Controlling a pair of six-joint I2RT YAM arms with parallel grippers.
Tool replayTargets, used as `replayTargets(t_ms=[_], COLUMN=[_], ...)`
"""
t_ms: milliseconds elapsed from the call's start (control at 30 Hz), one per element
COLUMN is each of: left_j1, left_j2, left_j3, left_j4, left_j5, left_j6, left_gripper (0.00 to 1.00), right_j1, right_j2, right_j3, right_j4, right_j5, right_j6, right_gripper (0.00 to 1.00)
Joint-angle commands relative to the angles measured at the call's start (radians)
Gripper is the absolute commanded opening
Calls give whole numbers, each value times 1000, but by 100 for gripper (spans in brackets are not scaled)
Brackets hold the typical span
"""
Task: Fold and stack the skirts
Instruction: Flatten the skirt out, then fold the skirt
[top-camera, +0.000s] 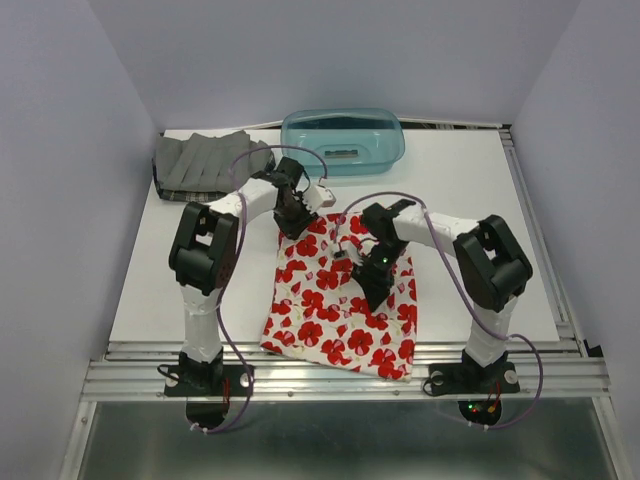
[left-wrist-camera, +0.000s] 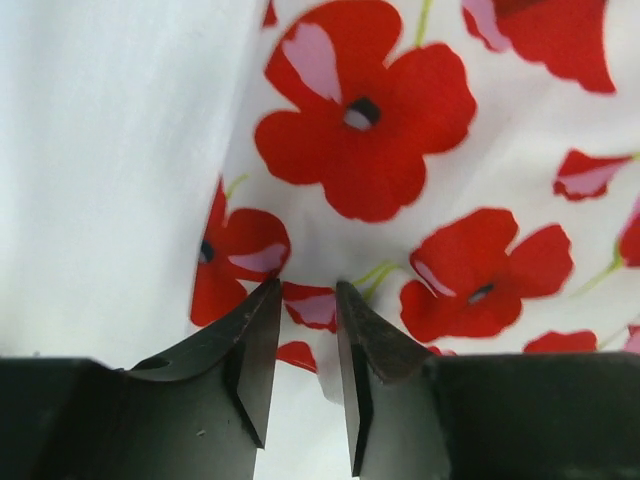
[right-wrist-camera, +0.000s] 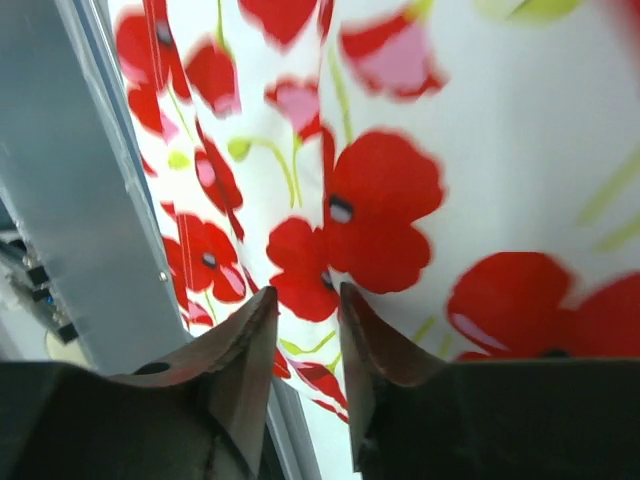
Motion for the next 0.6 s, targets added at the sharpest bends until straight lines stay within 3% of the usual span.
replayTargets(t_ms=[0,67,167,267,467,567], left_j1=[55,86,117,120,127,132], left_j2=[-179,-211,-257,-270,-205,-196], left_j3=[-59,-32,16,50,100,103], left_j4=[-64,-107,-127,-115,-92,-73], left_j5=[157,208,268,270,250,243], left_j6=[75,85,117,138,117,105], left_gripper=[48,55,61,62,62,62], right_j1=[-36,-129,-258,-304,-315,-326], right_j2=[-114,-122,-52,19,107,160], right_j3=[156,266,427,547,537,544], right_j4=[6,20,58,127,348,373], right_j5=[-65,-66,-11,76,285,314], right_j6=[38,37,19,-8,-127,-178], right_gripper=[42,51,55,49,41,40])
